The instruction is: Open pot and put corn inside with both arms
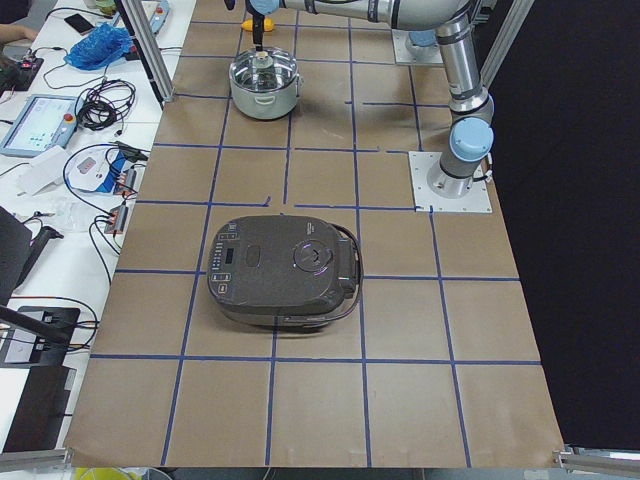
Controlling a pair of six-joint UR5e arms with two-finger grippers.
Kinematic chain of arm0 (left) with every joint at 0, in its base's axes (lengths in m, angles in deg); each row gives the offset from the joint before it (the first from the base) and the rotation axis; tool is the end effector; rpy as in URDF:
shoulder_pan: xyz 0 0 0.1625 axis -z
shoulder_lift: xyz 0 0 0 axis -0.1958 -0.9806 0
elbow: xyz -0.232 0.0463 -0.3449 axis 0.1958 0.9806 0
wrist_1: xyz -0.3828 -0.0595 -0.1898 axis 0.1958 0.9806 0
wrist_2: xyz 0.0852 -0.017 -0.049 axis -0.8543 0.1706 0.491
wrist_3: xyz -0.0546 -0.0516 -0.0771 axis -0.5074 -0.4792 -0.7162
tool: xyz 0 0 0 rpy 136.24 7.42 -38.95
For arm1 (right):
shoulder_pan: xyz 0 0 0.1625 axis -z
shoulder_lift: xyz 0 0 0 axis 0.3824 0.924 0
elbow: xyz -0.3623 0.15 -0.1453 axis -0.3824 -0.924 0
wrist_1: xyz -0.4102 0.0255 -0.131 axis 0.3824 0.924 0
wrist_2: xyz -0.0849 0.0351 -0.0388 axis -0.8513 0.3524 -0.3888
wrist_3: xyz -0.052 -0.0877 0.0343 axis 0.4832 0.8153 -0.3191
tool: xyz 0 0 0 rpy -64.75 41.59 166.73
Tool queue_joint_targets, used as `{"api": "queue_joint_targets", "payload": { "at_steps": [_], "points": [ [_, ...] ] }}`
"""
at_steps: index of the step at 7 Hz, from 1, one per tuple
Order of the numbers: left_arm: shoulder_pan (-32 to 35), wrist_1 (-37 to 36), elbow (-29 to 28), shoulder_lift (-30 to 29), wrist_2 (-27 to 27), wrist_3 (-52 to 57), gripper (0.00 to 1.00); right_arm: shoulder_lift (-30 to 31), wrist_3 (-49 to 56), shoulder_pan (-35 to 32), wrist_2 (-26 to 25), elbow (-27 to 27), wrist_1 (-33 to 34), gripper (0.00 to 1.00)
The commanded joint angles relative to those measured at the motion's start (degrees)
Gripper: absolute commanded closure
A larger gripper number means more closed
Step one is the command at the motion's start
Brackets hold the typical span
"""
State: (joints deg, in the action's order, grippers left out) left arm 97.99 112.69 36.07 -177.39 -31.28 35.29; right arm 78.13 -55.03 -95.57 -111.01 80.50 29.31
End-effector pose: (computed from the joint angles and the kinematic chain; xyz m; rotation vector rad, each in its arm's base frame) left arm -0.3751 -0.6491 0.3762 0.0333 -3.0578 0.0802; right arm -0.0813 -0.7205 0.2691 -0.0600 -3.1075 0.1004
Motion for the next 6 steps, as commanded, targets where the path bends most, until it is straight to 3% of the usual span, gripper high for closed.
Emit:
{"api": "queue_joint_targets", "payload": {
  "at_steps": [1,2,3,5,6],
  "points": [
    [0.5,-0.5,0.1,-1.5,-0.1,-0.7,0.00,-4.4,0.3,0.1,4.9,5.2,11.4,0.05],
    [0.5,-0.6,0.0,-1.9,-0.3,-0.6,0.00,-5.4,0.3,0.1,5.2,5.0,11.4,0.05],
    [0.5,-0.6,0.1,-1.9,-0.3,-0.6,0.00,-5.6,0.3,0.1,5.3,5.1,11.3,0.14],
    [0.5,-0.6,0.6,-2.3,-0.3,-0.2,0.00,-6.0,1.4,0.1,4.5,6.1,11.4,0.36],
    [0.5,-2.2,1.0,-2.4,-0.4,-0.1,0.00,-6.1,1.4,0.1,4.5,6.4,11.4,0.53]
  ]
}}
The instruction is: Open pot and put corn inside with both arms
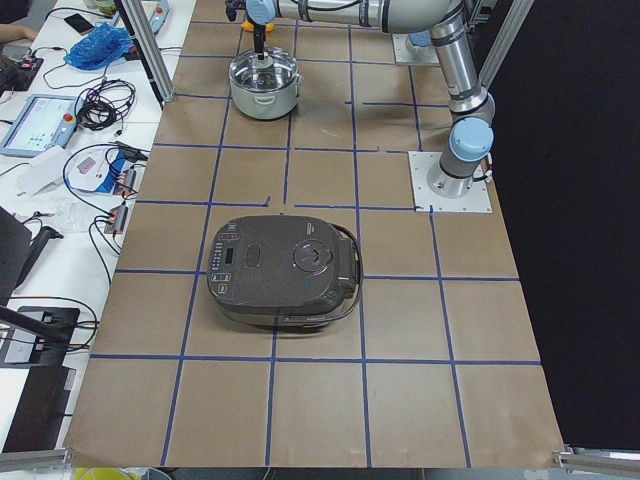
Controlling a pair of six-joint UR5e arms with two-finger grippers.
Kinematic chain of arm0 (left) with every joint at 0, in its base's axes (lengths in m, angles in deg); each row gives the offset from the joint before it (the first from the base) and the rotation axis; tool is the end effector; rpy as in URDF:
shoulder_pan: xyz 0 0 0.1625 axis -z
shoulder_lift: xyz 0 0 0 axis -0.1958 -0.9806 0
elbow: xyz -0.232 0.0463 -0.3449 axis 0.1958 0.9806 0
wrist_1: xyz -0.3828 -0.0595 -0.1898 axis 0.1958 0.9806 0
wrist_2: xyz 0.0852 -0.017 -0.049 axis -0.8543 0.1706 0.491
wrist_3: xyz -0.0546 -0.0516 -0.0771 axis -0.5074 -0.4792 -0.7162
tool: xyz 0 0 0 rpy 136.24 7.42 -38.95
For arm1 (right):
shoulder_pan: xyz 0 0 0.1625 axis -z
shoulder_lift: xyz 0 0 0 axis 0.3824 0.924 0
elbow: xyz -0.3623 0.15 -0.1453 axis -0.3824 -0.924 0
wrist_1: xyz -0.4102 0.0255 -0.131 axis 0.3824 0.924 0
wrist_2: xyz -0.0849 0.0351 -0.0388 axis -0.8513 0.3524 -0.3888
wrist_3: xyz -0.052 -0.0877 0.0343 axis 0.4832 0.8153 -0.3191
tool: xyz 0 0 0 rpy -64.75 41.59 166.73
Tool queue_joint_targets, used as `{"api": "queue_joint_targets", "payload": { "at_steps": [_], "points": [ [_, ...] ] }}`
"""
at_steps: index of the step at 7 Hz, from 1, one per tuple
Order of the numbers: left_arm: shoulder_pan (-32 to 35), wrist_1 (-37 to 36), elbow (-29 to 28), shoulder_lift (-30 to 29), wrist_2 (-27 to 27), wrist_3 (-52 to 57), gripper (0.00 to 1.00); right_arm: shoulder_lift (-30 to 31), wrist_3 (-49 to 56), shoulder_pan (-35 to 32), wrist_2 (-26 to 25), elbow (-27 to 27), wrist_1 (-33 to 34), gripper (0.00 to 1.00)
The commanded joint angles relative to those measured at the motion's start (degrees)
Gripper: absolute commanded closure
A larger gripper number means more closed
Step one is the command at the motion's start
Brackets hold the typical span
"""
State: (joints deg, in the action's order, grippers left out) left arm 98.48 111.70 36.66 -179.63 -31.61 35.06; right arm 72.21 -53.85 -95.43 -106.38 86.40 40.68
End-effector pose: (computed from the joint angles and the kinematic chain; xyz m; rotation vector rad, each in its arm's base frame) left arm -0.3827 -0.6535 0.3437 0.0281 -3.0749 0.0366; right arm -0.0736 -0.7193 0.1683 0.0276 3.0919 -0.1231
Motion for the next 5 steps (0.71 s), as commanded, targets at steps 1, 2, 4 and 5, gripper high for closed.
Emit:
{"api": "queue_joint_targets", "payload": {
  "at_steps": [1,2,4,5],
  "points": [
    [0.0,-1.5,1.1,-0.2,-0.3,0.1,0.00,-0.1,0.2,0.0,-0.2,0.3,-0.1,0.75],
    [0.0,-1.7,1.8,-0.3,-0.4,0.2,0.04,0.4,0.0,0.0,-0.2,-0.4,-0.5,0.88],
    [0.0,-1.7,2.0,-0.2,-0.4,0.5,0.43,5.5,-0.7,-1.0,-1.7,-2.9,-5.9,0.91],
    [0.0,-1.7,1.8,-0.2,-0.4,0.4,0.63,10.0,-1.7,-2.8,-1.6,-5.2,-13.8,0.91]
  ]
}}
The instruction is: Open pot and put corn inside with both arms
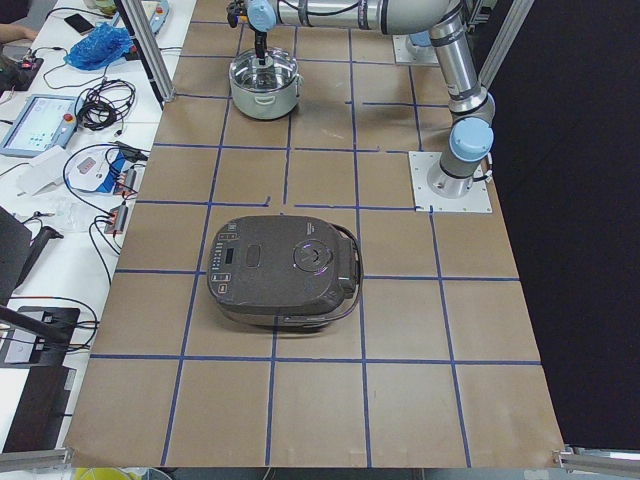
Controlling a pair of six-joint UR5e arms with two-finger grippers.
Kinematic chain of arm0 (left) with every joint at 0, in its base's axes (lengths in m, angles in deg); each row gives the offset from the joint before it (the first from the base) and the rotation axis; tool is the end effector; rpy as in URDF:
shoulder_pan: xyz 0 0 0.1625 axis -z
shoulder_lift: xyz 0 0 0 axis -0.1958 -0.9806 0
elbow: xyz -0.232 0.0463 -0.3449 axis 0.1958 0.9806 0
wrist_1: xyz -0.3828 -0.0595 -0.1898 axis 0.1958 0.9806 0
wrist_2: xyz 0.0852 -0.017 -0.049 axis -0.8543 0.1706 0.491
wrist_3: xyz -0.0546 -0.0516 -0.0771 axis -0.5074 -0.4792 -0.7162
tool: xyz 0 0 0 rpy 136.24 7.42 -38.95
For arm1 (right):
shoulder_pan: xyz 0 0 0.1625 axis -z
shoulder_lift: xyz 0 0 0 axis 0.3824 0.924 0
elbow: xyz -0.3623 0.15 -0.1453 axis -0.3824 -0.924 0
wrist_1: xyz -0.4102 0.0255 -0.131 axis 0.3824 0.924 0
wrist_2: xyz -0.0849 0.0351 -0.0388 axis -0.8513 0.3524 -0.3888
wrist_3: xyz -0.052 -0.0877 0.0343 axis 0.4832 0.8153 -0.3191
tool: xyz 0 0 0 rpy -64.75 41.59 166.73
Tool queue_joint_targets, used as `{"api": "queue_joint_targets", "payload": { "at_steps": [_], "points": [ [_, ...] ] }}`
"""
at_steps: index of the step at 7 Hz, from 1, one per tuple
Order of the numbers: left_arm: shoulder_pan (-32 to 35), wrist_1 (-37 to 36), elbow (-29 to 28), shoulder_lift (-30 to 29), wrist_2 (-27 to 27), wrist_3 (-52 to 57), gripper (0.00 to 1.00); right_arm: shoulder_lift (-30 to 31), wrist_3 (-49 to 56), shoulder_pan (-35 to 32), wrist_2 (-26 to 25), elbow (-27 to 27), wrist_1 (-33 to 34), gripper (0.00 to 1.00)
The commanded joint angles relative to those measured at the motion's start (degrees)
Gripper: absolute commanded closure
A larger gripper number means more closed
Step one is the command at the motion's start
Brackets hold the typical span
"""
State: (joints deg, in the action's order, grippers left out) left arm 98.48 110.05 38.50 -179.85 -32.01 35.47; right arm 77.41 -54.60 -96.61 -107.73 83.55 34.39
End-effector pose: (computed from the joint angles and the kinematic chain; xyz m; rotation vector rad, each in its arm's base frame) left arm -0.3814 -0.6519 0.3275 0.0177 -3.0841 0.0304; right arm -0.0612 -0.7199 0.2440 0.0163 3.1200 -0.1594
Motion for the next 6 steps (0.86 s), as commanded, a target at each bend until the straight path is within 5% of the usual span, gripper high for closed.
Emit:
{"api": "queue_joint_targets", "payload": {
  "at_steps": [1,2,6],
  "points": [
    [0.0,0.1,-0.6,0.2,-0.1,-0.1,0.76,8.6,-3.5,-4.3,-0.3,-3.9,-14.2,0.90],
    [-0.2,0.1,-0.7,0.2,-0.1,-0.1,0.84,11.4,-7.4,-7.3,-0.3,-4.2,-16.7,0.90],
    [-6.1,4.8,-1.6,8.7,-3.0,3.7,0.85,11.0,-17.6,-21.4,0.0,-4.2,-15.6,0.91]
  ]
}}
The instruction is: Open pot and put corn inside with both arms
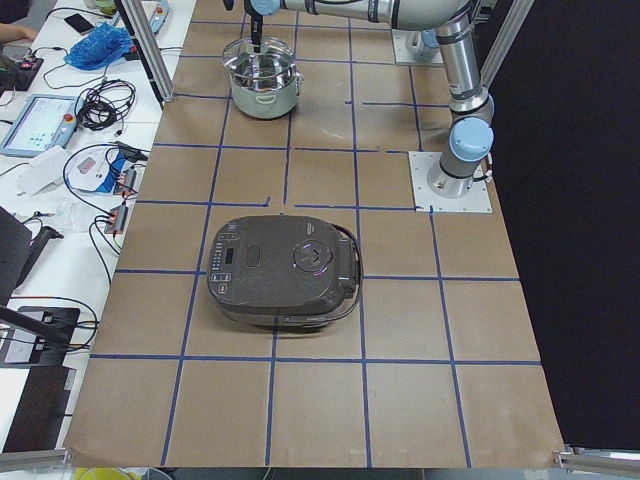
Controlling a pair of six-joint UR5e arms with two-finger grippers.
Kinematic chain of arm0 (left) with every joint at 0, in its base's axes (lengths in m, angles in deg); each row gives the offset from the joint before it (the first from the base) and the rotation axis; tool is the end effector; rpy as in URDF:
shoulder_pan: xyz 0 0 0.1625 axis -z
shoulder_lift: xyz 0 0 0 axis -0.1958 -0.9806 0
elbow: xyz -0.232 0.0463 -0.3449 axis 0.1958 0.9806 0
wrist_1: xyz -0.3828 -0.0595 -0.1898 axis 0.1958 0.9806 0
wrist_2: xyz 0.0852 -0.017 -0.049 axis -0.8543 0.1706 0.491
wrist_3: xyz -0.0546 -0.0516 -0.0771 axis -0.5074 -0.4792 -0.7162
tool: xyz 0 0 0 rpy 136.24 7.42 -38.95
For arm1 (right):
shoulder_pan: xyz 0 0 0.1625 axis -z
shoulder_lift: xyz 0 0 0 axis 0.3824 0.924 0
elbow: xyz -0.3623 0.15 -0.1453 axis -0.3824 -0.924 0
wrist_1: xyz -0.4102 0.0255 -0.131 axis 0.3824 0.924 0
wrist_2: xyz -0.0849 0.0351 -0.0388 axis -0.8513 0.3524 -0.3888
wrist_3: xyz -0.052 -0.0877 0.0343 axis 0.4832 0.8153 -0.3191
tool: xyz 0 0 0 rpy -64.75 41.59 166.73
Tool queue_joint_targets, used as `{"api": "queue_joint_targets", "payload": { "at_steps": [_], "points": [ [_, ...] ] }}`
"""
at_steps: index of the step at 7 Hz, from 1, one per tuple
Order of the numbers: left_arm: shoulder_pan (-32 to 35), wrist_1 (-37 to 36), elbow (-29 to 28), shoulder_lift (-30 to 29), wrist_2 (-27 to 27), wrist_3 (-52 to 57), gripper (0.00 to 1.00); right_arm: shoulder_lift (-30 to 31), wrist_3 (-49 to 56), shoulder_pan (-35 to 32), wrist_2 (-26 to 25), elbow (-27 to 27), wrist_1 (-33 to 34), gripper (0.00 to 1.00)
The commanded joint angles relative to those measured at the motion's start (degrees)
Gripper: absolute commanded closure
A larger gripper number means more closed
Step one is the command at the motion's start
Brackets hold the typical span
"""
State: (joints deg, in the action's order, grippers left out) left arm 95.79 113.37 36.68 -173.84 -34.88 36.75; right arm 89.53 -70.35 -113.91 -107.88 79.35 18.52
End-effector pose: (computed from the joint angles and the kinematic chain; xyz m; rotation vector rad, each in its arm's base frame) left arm -0.3385 -0.6488 0.4143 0.0577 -3.1027 0.1741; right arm 0.1542 -0.6608 0.3964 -0.0258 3.0942 -0.1560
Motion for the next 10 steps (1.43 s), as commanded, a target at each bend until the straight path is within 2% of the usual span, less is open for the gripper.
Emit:
{"api": "queue_joint_targets", "payload": {
  "at_steps": [1,2,3,4,5,8,9,10],
  "points": [
    [-7.5,2.7,0.9,4.5,-0.3,6.2,0.85,-3.0,-8.1,-9.2,-0.2,0.0,3.6,0.91],
    [-12.5,2.7,1.6,6.0,-0.2,9.2,0.86,-6.0,-12.5,-13.6,-1.0,0.0,8.3,0.91],
    [-17.8,2.6,2.4,6.2,0.5,13.3,0.92,-8.8,-13.4,-15.7,-1.4,-0.1,11.1,0.91],
    [-21.9,2.6,4.5,6.1,2.7,16.1,0.98,-10.6,-13.5,-16.3,-1.1,0.0,12.9,0.91],
    [-23.6,1.2,8.1,5.6,3.1,16.3,1.00,-13.0,-12.7,-17.4,-1.4,0.3,15.2,0.91],
    [-23.8,-16.6,19.6,2.6,2.9,16.9,0.99,-16.5,-12.6,-17.9,-1.0,0.8,15.6,0.89],
    [-23.8,-19.1,20.0,1.1,2.7,17.3,0.99,-16.7,-12.6,-17.9,-1.0,0.9,15.7,0.63],
    [-24.6,-19.2,19.4,-1.0,2.6,17.8,0.99,-16.5,-12.2,-17.8,-0.9,0.8,15.6,0.11]
  ]
}}
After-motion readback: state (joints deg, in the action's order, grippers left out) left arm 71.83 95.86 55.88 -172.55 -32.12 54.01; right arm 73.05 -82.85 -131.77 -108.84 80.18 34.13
